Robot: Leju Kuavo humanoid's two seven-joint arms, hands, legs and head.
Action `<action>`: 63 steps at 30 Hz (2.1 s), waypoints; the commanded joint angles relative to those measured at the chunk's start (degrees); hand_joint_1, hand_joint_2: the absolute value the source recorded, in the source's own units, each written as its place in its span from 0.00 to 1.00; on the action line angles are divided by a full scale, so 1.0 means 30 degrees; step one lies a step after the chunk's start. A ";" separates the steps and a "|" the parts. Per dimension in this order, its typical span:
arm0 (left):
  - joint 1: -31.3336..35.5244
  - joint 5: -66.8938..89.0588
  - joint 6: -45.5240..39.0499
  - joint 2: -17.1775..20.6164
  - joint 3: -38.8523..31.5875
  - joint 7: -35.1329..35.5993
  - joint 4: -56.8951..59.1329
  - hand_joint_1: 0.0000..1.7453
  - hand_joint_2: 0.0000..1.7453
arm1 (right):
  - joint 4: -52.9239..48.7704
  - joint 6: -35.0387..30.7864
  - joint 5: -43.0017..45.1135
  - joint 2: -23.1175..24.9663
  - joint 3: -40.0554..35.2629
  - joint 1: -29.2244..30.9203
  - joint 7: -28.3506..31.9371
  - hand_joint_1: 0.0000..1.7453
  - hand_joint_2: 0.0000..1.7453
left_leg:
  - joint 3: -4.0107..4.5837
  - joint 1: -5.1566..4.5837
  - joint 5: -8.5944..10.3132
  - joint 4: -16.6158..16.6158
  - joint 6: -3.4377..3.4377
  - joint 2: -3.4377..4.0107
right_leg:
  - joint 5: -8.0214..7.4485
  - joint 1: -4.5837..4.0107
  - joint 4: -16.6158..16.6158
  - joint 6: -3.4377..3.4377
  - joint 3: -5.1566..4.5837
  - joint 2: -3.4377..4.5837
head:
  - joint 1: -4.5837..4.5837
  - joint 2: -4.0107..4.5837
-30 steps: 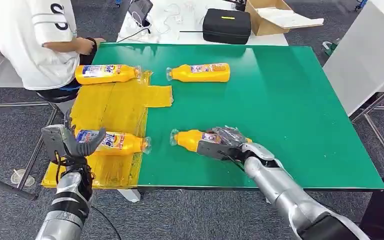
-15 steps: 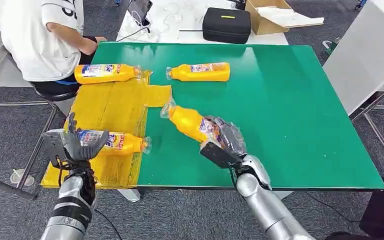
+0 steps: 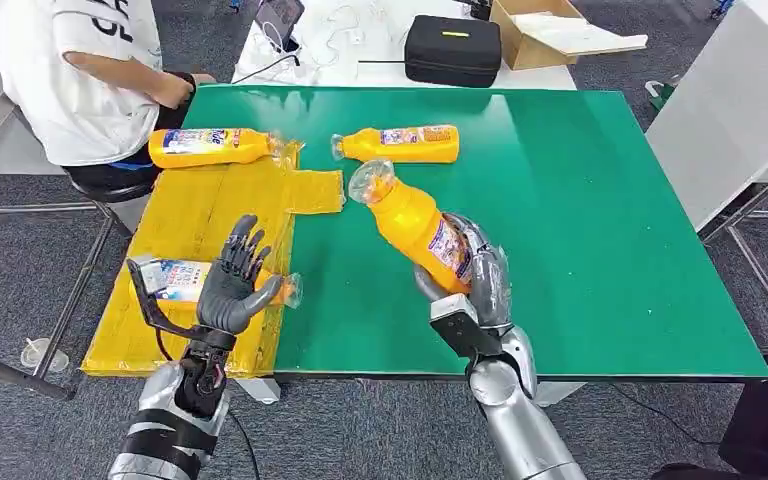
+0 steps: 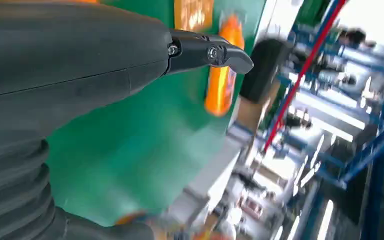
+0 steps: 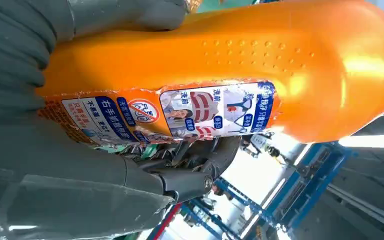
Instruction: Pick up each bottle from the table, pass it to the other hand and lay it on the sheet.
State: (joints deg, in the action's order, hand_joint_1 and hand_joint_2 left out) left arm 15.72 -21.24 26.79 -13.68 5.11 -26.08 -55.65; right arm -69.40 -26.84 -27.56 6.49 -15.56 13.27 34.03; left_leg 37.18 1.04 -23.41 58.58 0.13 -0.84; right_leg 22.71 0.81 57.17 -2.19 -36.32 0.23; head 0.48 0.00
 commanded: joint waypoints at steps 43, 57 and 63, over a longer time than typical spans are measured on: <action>0.1149 -0.2423 -0.0012 0.0062 0.3764 0.0589 0.1187 1.00 1.00 | 1.1501 0.0840 -0.0671 0.3874 -0.5613 0.3070 -0.0103 1.00 1.00 | -0.0075 0.0008 -0.0017 -0.0014 -0.0014 0.0011 | 0.0030 -0.0015 -0.0017 0.0029 0.0072 -0.0028 | 0.0000 0.0000; 0.0818 -0.1220 -0.2061 -0.0169 0.2801 -0.0141 -0.0133 1.00 1.00 | 0.9269 0.0281 0.0560 0.3765 -0.4086 0.2917 -0.0628 0.00 0.00 | -0.0049 0.0005 -0.0021 0.0006 -0.0016 0.0042 | 0.0026 -0.0013 0.0002 0.0028 0.0036 -0.0004 | -0.0007 0.0000; 0.0795 -0.1219 -0.2044 -0.0166 0.2804 -0.0141 -0.0115 1.00 1.00 | 0.9264 0.0293 0.0561 0.3742 -0.4089 0.2891 -0.0634 0.00 0.00 | -0.0029 0.0002 -0.0006 -0.0007 -0.0013 0.0029 | 0.0014 -0.0007 -0.0009 0.0020 0.0020 -0.0009 | 0.0000 0.0000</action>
State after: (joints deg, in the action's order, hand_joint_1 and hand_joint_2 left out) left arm 16.13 -25.16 20.90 -14.19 14.40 -26.45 -56.04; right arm -41.90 -26.16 -26.27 18.60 -29.44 21.32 32.65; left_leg 37.23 1.05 -23.39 58.58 0.13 -0.74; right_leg 22.71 0.81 57.18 -2.19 -36.42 0.27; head 0.48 0.00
